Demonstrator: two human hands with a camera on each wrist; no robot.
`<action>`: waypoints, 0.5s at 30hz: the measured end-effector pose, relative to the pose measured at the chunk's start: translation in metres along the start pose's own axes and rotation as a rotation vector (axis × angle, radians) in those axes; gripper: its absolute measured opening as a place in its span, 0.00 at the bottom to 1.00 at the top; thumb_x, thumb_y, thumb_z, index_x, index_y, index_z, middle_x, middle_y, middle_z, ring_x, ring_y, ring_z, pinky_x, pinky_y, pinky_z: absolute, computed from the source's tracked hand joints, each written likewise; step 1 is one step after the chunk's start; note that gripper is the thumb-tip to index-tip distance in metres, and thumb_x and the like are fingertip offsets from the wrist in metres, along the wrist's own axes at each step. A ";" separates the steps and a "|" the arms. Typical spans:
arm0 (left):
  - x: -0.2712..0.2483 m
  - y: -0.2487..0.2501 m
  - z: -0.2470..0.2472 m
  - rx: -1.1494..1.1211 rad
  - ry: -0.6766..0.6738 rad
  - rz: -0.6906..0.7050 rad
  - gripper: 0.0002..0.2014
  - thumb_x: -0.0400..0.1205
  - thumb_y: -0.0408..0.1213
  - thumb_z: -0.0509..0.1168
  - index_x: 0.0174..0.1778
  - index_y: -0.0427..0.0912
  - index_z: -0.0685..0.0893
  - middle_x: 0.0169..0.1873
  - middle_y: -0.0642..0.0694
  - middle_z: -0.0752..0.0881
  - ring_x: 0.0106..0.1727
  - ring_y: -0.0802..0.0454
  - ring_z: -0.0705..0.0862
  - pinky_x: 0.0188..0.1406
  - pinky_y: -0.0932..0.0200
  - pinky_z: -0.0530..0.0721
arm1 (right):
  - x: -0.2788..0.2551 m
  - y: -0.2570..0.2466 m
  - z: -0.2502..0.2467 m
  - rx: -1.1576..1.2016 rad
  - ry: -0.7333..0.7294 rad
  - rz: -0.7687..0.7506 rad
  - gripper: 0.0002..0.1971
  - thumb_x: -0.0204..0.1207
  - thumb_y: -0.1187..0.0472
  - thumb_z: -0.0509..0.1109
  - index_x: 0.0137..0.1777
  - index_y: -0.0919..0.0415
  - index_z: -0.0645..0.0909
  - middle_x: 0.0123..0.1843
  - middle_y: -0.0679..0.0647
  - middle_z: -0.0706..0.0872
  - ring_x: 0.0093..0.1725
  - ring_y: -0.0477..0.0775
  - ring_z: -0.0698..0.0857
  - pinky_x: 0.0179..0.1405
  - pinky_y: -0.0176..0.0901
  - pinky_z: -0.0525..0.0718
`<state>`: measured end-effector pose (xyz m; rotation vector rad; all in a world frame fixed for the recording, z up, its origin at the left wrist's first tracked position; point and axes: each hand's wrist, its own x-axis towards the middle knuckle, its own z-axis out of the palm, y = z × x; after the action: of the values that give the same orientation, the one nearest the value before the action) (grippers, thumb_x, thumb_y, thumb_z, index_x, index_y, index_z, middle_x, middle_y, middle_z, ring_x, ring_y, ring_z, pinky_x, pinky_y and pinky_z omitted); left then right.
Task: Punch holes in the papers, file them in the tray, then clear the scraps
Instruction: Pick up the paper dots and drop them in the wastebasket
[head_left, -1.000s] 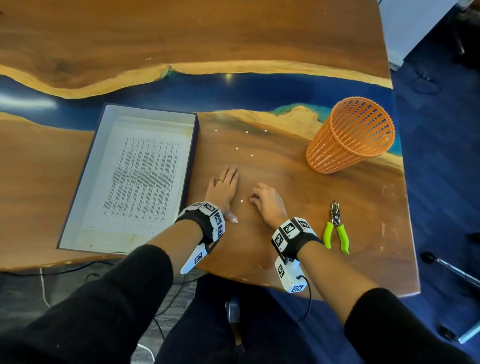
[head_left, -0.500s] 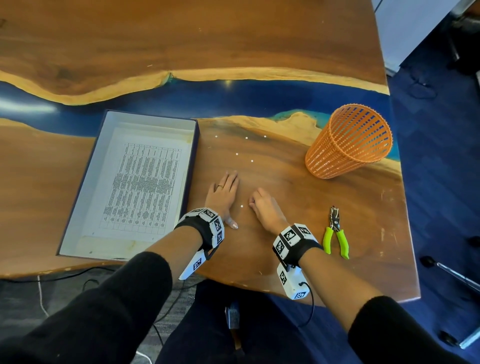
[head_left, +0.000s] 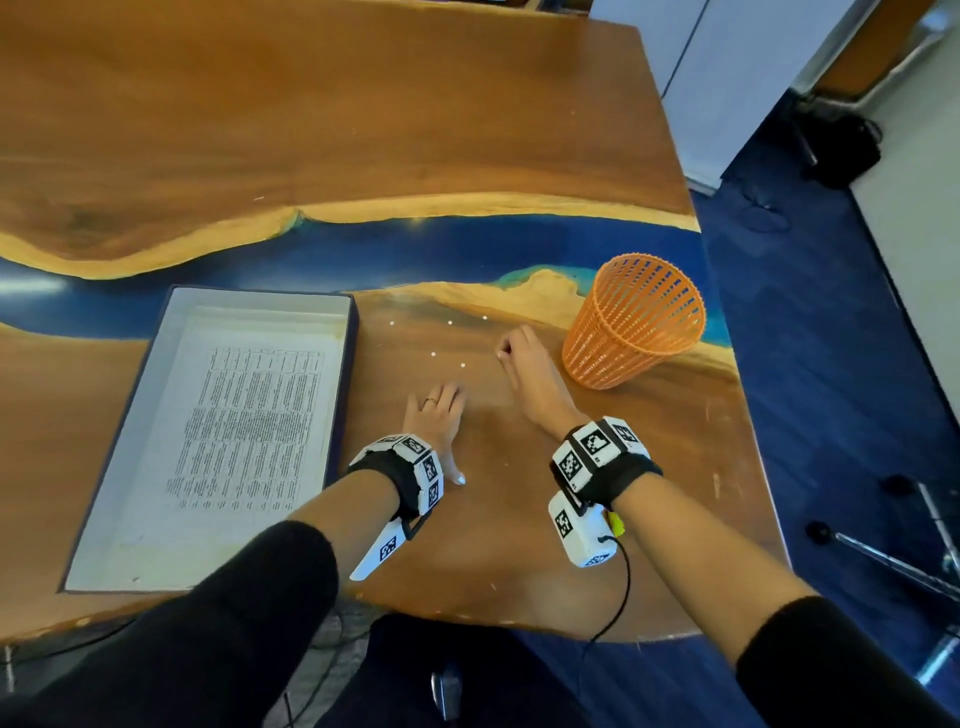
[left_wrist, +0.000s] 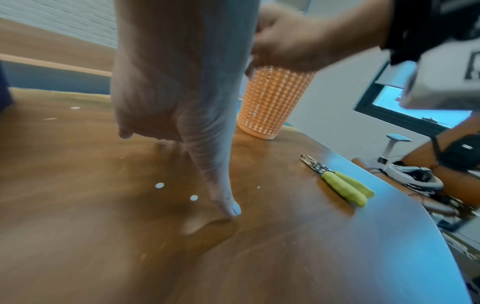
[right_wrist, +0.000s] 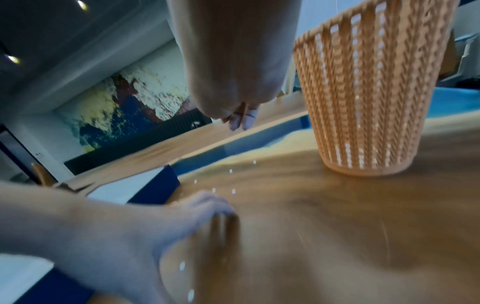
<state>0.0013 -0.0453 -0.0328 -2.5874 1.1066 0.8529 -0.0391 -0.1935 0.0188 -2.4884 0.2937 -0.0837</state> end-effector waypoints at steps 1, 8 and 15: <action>0.002 0.003 -0.001 -0.002 -0.007 0.021 0.64 0.63 0.60 0.77 0.83 0.40 0.42 0.83 0.45 0.44 0.85 0.44 0.45 0.80 0.37 0.56 | 0.004 -0.003 -0.009 0.023 0.037 -0.018 0.05 0.83 0.65 0.57 0.51 0.64 0.74 0.51 0.58 0.75 0.44 0.55 0.77 0.45 0.47 0.76; 0.019 0.033 -0.004 0.049 -0.067 0.096 0.60 0.68 0.58 0.76 0.84 0.44 0.41 0.84 0.48 0.41 0.86 0.45 0.44 0.81 0.34 0.52 | 0.023 0.023 -0.094 0.069 0.341 0.025 0.04 0.81 0.67 0.59 0.47 0.64 0.75 0.46 0.55 0.75 0.44 0.47 0.72 0.44 0.22 0.69; 0.024 0.043 -0.017 0.088 -0.144 0.062 0.58 0.70 0.58 0.74 0.84 0.43 0.42 0.84 0.47 0.39 0.86 0.43 0.44 0.80 0.35 0.55 | 0.029 0.075 -0.121 -0.057 0.275 0.295 0.09 0.78 0.69 0.61 0.36 0.63 0.77 0.40 0.57 0.77 0.43 0.53 0.74 0.45 0.44 0.69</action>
<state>-0.0092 -0.0966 -0.0315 -2.3909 1.1613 0.9644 -0.0405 -0.3287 0.0712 -2.4592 0.7833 -0.2990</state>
